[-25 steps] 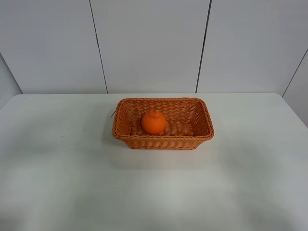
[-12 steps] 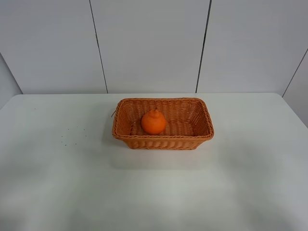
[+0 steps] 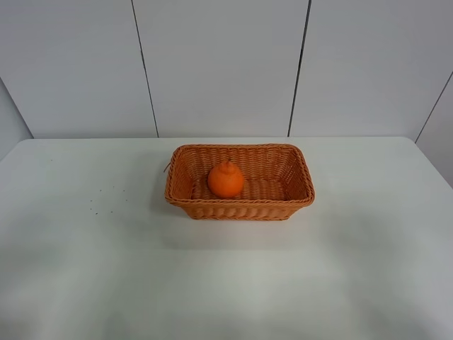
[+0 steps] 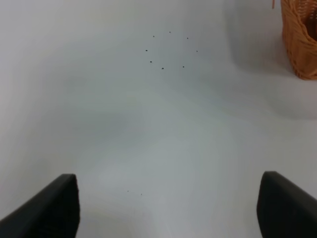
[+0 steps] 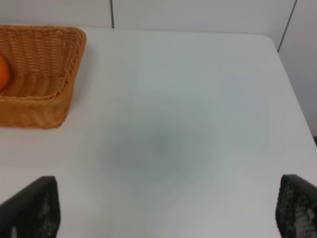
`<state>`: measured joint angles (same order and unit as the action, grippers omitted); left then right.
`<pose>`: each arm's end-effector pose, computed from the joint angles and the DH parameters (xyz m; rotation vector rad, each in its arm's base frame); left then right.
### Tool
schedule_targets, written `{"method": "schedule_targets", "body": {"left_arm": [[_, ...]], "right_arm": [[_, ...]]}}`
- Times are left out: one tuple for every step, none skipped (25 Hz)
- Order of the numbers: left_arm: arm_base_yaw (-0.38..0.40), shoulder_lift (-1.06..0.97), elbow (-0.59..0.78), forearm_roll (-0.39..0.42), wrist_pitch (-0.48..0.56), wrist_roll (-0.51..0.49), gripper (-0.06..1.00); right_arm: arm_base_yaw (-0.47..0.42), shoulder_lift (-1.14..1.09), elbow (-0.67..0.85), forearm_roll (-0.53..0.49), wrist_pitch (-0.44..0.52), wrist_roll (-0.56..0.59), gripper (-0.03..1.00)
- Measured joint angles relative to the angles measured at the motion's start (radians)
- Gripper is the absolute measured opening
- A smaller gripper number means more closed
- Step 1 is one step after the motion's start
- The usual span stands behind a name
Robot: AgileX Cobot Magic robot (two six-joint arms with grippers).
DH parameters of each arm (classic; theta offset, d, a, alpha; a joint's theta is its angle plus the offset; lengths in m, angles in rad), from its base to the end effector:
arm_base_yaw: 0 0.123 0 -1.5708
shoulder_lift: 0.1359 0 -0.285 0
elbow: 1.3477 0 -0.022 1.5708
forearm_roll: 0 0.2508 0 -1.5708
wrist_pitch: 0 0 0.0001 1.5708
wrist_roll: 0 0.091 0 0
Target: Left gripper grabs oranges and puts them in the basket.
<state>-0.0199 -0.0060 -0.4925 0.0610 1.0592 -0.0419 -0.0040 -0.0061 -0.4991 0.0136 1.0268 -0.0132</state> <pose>-0.0048 0.0049 0.2754 -0.0252 2.0428 0.0344 -0.0043 0.0011 0.2798 -0.0096 2.0051 0.0052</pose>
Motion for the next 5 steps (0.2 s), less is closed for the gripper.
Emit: {"method": "schedule_targets", "body": {"left_arm": [[0.0,0.0,0.0,0.0,0.0,0.0,0.84],[0.0,0.0,0.0,0.0,0.0,0.0,0.84],[0.0,0.0,0.0,0.0,0.0,0.0,0.84],[0.0,0.0,0.0,0.0,0.0,0.0,0.84],[0.0,0.0,0.0,0.0,0.0,0.0,0.84]], "right_arm": [[0.0,0.0,0.0,0.0,0.0,0.0,0.69],[0.0,0.0,0.0,0.0,0.0,0.0,0.69],[0.0,0.0,0.0,0.0,0.0,0.0,0.69],[0.0,0.0,0.0,0.0,0.0,0.0,0.69],[0.0,0.0,0.0,0.0,0.0,0.0,0.69]]}}
